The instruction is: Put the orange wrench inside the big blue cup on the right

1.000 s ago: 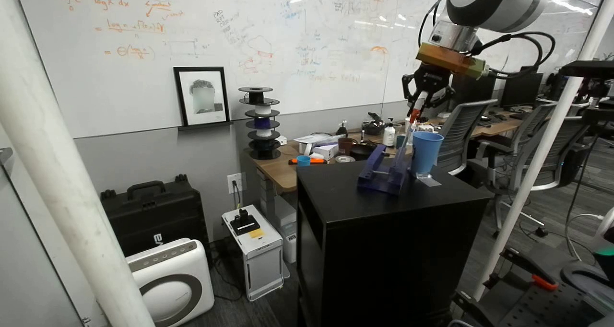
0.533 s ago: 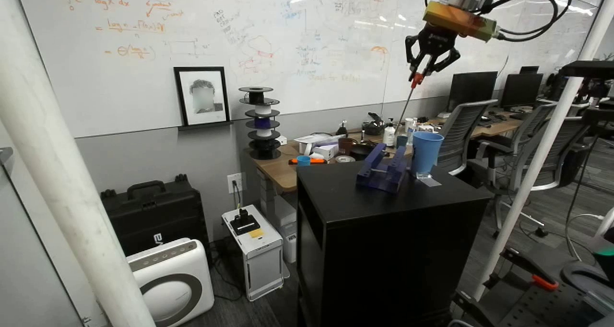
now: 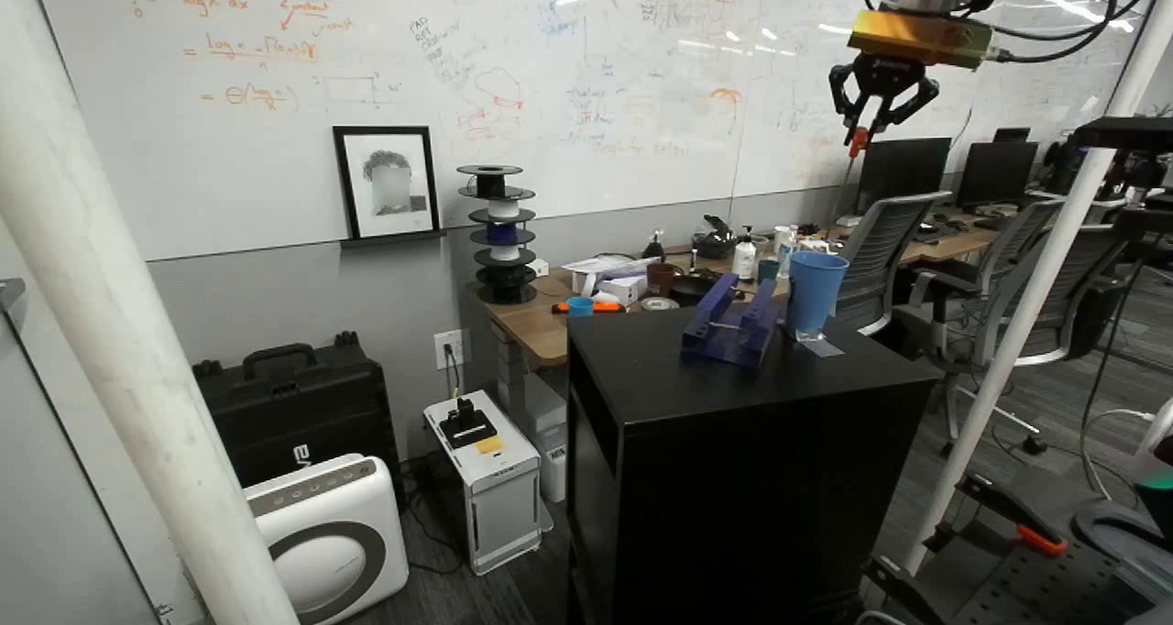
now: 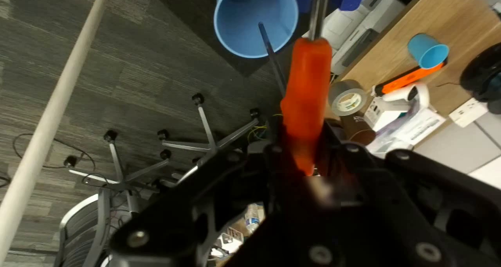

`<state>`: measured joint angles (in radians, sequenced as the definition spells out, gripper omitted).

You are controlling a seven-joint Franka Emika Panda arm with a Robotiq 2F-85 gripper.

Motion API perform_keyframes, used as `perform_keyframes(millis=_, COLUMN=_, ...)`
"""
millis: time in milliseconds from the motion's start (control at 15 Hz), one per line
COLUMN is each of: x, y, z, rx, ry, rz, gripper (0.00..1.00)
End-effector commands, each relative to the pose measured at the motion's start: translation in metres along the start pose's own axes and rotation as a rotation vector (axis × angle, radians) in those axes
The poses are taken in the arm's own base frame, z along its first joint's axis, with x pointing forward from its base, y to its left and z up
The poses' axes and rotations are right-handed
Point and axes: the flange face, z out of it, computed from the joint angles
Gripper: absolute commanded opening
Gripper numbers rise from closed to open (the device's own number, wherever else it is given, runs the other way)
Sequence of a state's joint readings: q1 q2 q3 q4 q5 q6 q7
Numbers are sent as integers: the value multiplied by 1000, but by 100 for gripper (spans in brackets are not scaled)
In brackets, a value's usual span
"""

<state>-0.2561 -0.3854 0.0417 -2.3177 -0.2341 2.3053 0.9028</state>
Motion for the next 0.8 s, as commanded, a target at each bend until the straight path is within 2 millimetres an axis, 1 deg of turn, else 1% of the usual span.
perform_keyframes(millis=0, x=22, y=8, z=36, rx=-49, ry=-8, rz=44, gripper=5)
perform_keyframes(millis=67, x=23, y=9, z=47, rx=-55, ry=-11, rz=48, gripper=5)
perform_keyframes(millis=133, x=23, y=6, z=62, rx=-42, ry=-9, rz=40, gripper=5)
perform_keyframes(millis=400, x=21, y=-5, z=106, rx=-21, ry=-43, rz=23, gripper=6)
perform_keyframes(millis=533, x=16, y=-6, z=121, rx=-35, ry=-78, rz=31, gripper=47)
perform_keyframes(millis=600, x=15, y=-7, z=123, rx=-41, ry=-94, rz=30, gripper=54)
perform_keyframes(millis=733, x=16, y=-6, z=107, rx=-16, ry=-107, rz=35, gripper=68)
